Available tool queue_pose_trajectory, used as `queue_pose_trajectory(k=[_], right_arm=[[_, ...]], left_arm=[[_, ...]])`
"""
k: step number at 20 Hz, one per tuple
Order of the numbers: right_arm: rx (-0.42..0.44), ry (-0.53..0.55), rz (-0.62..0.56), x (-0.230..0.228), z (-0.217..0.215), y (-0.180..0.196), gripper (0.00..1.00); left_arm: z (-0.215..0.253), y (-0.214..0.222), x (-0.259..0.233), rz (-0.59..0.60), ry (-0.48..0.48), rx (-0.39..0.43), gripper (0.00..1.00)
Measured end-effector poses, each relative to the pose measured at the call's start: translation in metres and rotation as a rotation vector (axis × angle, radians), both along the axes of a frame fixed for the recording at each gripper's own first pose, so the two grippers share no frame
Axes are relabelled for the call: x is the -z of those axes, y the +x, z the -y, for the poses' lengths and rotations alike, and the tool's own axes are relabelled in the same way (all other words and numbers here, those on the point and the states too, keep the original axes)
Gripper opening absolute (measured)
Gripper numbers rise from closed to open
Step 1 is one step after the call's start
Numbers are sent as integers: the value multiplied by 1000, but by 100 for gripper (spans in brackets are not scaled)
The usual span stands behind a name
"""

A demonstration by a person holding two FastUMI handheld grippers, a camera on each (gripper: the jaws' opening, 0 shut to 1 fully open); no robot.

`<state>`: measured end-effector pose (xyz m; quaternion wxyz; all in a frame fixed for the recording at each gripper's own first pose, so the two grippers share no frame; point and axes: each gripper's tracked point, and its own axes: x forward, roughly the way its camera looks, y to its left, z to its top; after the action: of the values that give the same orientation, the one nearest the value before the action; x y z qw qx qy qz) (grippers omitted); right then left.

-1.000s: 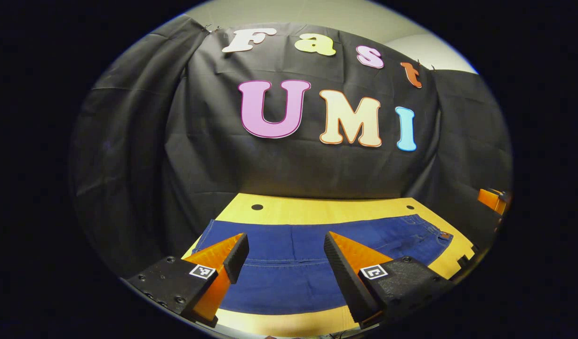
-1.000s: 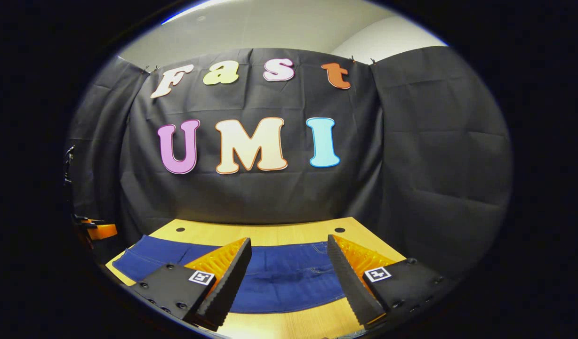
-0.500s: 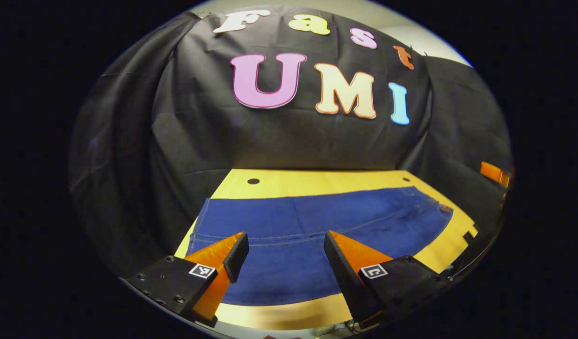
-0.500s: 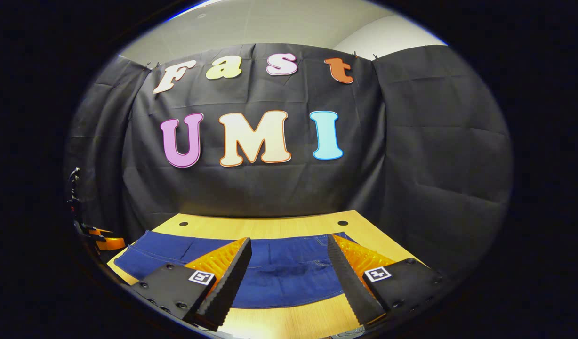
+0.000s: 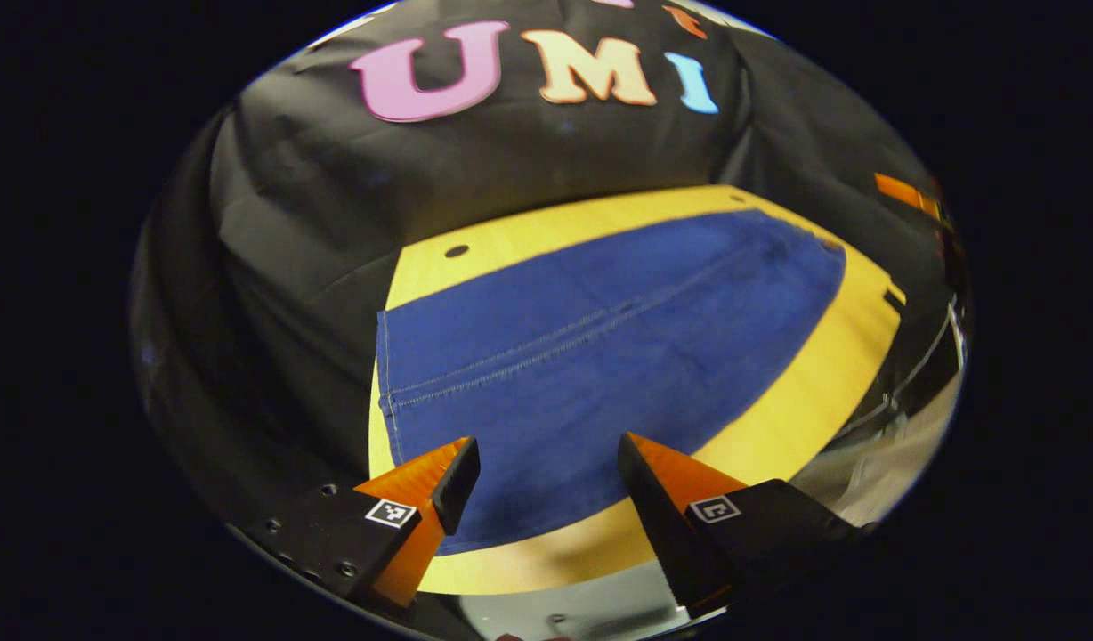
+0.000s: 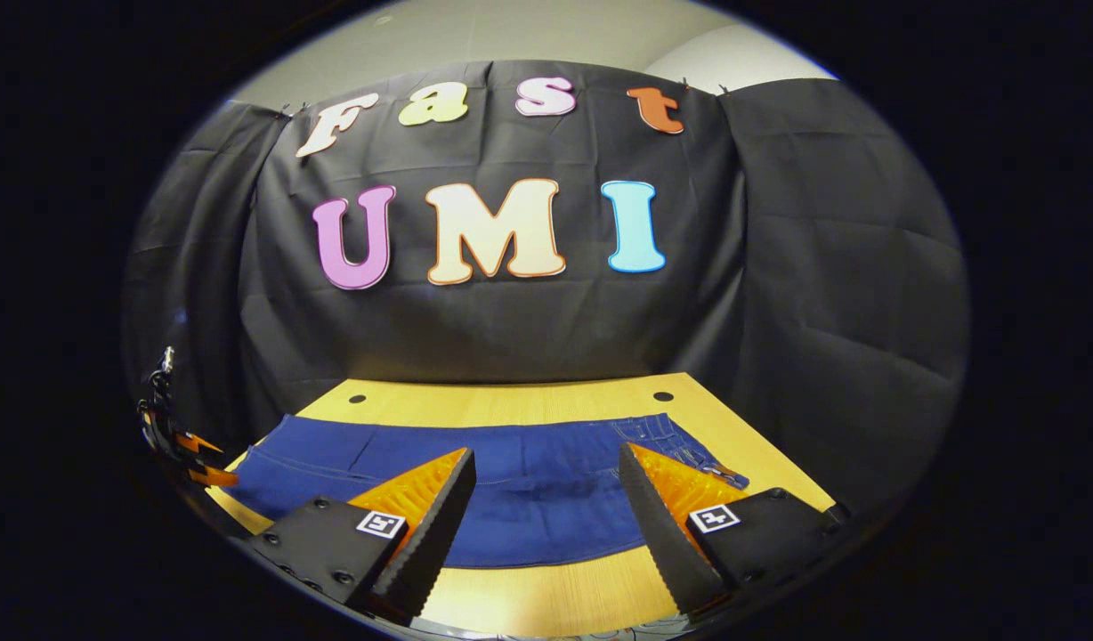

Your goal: Grasp the waist and the cuffs of the jeans and fold them to make the two legs overlap; first hold the waist and fold one-third of the jeans toward the cuffs, then hold the cuffs and fold the remaining one-third in the same direction to finish folding.

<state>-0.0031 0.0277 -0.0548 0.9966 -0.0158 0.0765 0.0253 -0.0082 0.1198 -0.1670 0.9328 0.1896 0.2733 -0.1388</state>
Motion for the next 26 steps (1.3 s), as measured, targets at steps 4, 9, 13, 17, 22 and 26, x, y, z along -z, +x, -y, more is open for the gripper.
queue_pose_trajectory(k=[4, 9, 13, 17, 22, 26], right_arm=[[-19, -17, -37, 13, -3, 0, 99], [-22, -23, -74, 26, -5, -1, 100], [-21, -50, -81, 30, -2, 0, 99], [-20, -48, -93, 34, 0, 2, 100], [-22, -36, -112, 42, 1, 3, 99], [-27, -28, -122, 45, -1, 3, 99]], left_arm=[[-29, -17, 40, -197, 105, 104, 96], [-65, -27, 68, -344, 268, 177, 96], [-67, -27, 83, -426, 302, 193, 95], [-71, -26, 90, -480, 322, 216, 92], [-64, -28, 97, -586, 339, 274, 89], [-65, -26, 97, -650, 377, 284, 89]])
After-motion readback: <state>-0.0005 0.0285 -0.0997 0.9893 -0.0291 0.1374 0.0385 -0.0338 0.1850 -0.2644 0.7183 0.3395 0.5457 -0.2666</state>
